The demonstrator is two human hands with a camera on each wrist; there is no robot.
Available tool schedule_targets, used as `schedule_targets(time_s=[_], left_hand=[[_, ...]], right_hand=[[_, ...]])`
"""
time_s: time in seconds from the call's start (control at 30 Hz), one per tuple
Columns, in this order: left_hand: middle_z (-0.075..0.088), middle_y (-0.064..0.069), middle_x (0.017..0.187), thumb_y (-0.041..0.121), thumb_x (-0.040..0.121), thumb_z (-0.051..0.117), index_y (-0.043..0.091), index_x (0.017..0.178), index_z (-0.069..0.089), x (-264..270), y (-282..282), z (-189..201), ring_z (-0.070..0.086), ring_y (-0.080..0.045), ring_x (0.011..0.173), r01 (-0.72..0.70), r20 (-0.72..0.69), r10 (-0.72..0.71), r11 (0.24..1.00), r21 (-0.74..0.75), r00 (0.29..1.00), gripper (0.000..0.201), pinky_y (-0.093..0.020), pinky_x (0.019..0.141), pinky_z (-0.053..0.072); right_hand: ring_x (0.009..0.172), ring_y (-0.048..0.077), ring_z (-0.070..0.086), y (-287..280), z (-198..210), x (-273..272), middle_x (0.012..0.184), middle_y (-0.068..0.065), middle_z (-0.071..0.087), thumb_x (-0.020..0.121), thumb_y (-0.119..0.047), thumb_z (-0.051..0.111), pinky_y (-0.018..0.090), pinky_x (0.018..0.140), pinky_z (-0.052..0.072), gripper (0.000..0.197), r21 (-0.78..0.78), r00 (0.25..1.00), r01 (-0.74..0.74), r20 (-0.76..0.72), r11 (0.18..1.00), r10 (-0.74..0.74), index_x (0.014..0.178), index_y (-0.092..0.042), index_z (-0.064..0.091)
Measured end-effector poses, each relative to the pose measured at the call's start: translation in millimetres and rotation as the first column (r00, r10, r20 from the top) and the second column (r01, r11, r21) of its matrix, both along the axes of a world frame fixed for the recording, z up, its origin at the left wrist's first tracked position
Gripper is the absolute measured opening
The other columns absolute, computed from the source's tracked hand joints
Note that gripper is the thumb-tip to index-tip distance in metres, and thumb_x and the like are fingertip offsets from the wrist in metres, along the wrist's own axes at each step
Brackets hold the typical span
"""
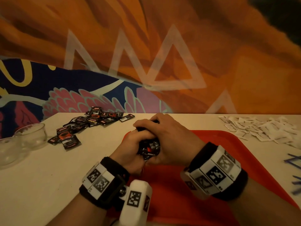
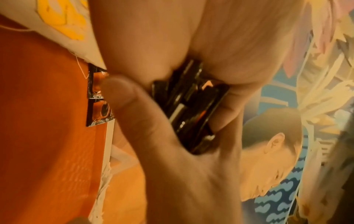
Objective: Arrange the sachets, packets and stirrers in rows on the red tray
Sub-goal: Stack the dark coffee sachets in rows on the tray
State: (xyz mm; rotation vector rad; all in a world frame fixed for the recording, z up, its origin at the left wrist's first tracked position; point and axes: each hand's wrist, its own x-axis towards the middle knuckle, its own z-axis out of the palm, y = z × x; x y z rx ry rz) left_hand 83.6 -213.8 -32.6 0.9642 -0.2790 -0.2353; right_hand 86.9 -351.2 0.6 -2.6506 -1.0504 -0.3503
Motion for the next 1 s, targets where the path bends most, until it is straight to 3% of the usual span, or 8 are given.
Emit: schedule_targets(time_s=[0.2, 0.27, 0.4, 0.5, 0.67, 0.83, 0.9, 1.0], left_hand=[[0.065, -0.010, 0.072, 0.006, 0.068, 0.051, 0.005, 0.089, 0.062, 3, 2, -3, 0.067, -0.018, 0.063, 0.072, -0.156, -0.060, 0.995, 0.071, 0.986, 0.023, -0.028, 0.052, 0.053], [0.067, -0.011, 0.078, 0.005, 0.069, 0.058, 0.003, 0.088, 0.065, 2, 5, -4, 0.069, -0.021, 0.070, 0.101, -0.153, -0.095, 0.994, 0.032, 0.984, 0.020, -0.029, 0.058, 0.055], [0.067, -0.016, 0.109, 0.015, 0.074, 0.078, 0.005, 0.111, 0.071, 3, 21, -2, 0.068, -0.032, 0.101, 0.169, -0.077, -0.179, 0.978, -0.125, 0.981, 0.039, -0.038, 0.077, 0.056], [0.067, -0.020, 0.110, 0.019, 0.066, 0.092, 0.004, 0.114, 0.071, 3, 18, -7, 0.070, -0.033, 0.099, 0.181, -0.025, -0.188, 0.968, -0.172, 0.982, 0.054, -0.039, 0.072, 0.061], [0.068, -0.015, 0.116, 0.033, 0.067, 0.091, 0.010, 0.119, 0.071, 5, 10, -10, 0.068, -0.029, 0.108, 0.117, 0.001, -0.118, 0.979, -0.169, 0.993, 0.060, -0.037, 0.084, 0.059], [0.068, -0.016, 0.112, 0.036, 0.063, 0.093, 0.009, 0.122, 0.065, 5, 9, -13, 0.069, -0.029, 0.104, 0.088, 0.036, -0.084, 0.987, -0.134, 0.996, 0.070, -0.036, 0.080, 0.060], [0.066, -0.015, 0.115, 0.049, 0.067, 0.087, 0.008, 0.124, 0.066, 5, 11, -11, 0.067, -0.029, 0.107, 0.128, -0.011, -0.131, 0.982, -0.137, 0.991, 0.074, -0.036, 0.082, 0.059], [0.066, -0.016, 0.125, 0.069, 0.078, 0.057, 0.011, 0.132, 0.060, 4, 5, -9, 0.064, -0.030, 0.117, 0.083, -0.042, -0.086, 0.995, -0.057, 0.995, 0.079, -0.037, 0.090, 0.057]], right_hand=[[0.122, 0.014, 0.035, -4, -2, 3, 0.127, -0.010, 0.044, 0.058, -0.062, 0.084, 0.037, 0.103, 0.039, 0.091, -0.078, 0.999, -0.019, -0.032, 0.997, 0.017, 0.134, -0.045, 0.037], [0.118, 0.014, 0.041, -5, -2, 4, 0.124, -0.011, 0.048, 0.057, -0.056, 0.087, 0.038, 0.099, 0.043, 0.089, -0.030, 0.998, -0.047, -0.046, 0.998, 0.045, 0.131, -0.043, 0.039], [0.110, 0.011, 0.054, -9, 0, 8, 0.120, -0.010, 0.056, 0.060, -0.048, 0.089, 0.038, 0.092, 0.050, 0.081, 0.216, 0.987, -0.148, -0.023, 0.965, 0.157, 0.127, -0.036, 0.046], [0.112, 0.007, 0.054, -11, 2, 8, 0.121, -0.012, 0.056, 0.060, -0.049, 0.090, 0.036, 0.096, 0.049, 0.080, 0.312, 0.982, -0.178, -0.008, 0.933, 0.190, 0.127, -0.032, 0.050], [0.115, 0.007, 0.053, -11, 3, 7, 0.126, -0.010, 0.055, 0.061, -0.046, 0.090, 0.034, 0.098, 0.049, 0.084, 0.311, 0.979, -0.203, 0.044, 0.929, 0.199, 0.132, -0.033, 0.049], [0.116, 0.009, 0.047, -10, 3, 4, 0.124, -0.010, 0.047, 0.058, -0.050, 0.090, 0.029, 0.097, 0.047, 0.075, 0.263, 0.983, -0.181, 0.035, 0.948, 0.178, 0.120, -0.031, 0.054], [0.108, 0.010, 0.049, -9, 2, 4, 0.118, -0.010, 0.050, 0.059, -0.047, 0.090, 0.033, 0.092, 0.049, 0.072, 0.266, 0.985, -0.166, 0.089, 0.950, 0.147, 0.118, -0.027, 0.055], [0.116, 0.011, 0.047, -5, -3, 4, 0.127, -0.010, 0.049, 0.060, -0.049, 0.088, 0.036, 0.095, 0.049, 0.084, 0.186, 0.992, -0.118, 0.066, 0.975, 0.108, 0.131, -0.031, 0.047]])
